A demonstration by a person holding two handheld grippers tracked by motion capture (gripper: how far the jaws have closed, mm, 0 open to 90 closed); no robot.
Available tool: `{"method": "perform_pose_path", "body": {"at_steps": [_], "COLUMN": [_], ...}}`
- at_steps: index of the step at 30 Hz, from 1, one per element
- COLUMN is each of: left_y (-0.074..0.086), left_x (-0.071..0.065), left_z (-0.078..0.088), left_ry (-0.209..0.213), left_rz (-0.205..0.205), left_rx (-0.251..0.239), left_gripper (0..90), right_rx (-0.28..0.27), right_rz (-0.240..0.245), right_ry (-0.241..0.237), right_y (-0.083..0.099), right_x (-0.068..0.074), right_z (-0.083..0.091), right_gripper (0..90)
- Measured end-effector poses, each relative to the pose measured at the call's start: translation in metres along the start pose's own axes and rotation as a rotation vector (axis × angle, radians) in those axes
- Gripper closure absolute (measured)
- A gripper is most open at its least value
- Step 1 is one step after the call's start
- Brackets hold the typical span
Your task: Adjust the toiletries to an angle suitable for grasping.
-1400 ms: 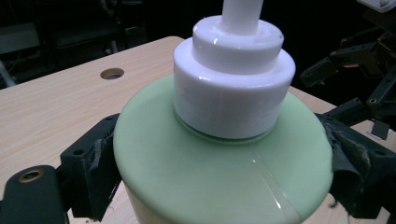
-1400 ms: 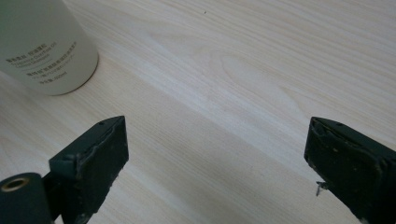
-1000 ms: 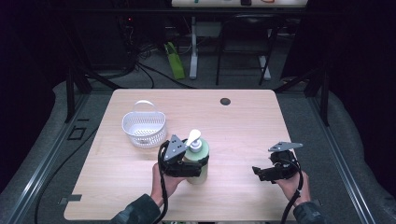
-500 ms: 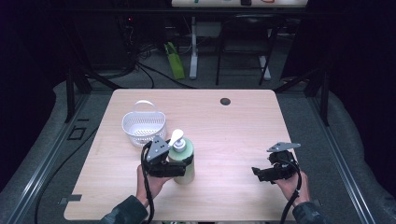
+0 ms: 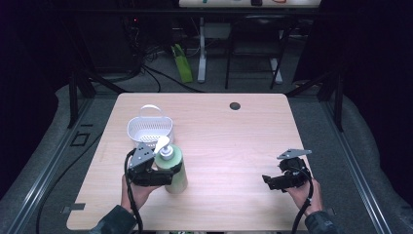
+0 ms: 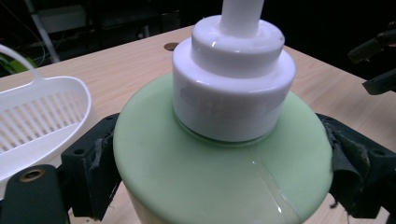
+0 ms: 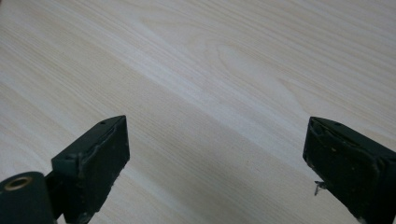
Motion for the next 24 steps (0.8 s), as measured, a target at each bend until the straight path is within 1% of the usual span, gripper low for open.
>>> {"method": "perform_pose_path", "body": {"at_steps": [3,5,13,20,24], "left_y": [0.002,0.002,0.004,0.006,0.006], "left_x": [0.007,0.011,0.029,0.043,0.051], "left_z": [0.004,0.007,0.012,0.016,0.018], "left_ry": [-0.003,0.003,-0.004,-0.009,-0.022], "left_rz": [0.002,-0.005,-0.002,0.001,0.011], "left_rx": [0.003,0.015,0.025,0.022,0.018], "left_gripper": [11.7,11.8,11.8,11.8,11.7], "right_rx": [0.003,0.006,0.008,0.013,0.014], "right_rz": [0.004,0.004,0.007,0.012,0.013], "right_ry": [0.001,-0.003,0.003,0.002,0.002], "right_y": [0.0,0.0,0.001,0.0,0.0], "right_x": [0.0,0.001,0.0,0.001,0.001], "right_z": [-0.001,-0.002,-0.002,-0.002,-0.003], "right_gripper": [6.7,6.7,6.8,7.0,7.1]}}
Point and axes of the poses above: each handheld gripper's, and its own axes: z roughly backward along the jaws, y roughly out of its underside, x roughly to its left, the point moved 6 cm from there along -z, roughly forward along the jaws, and after that the axes turned 2 degrees about -z, right-handed, at the moved point
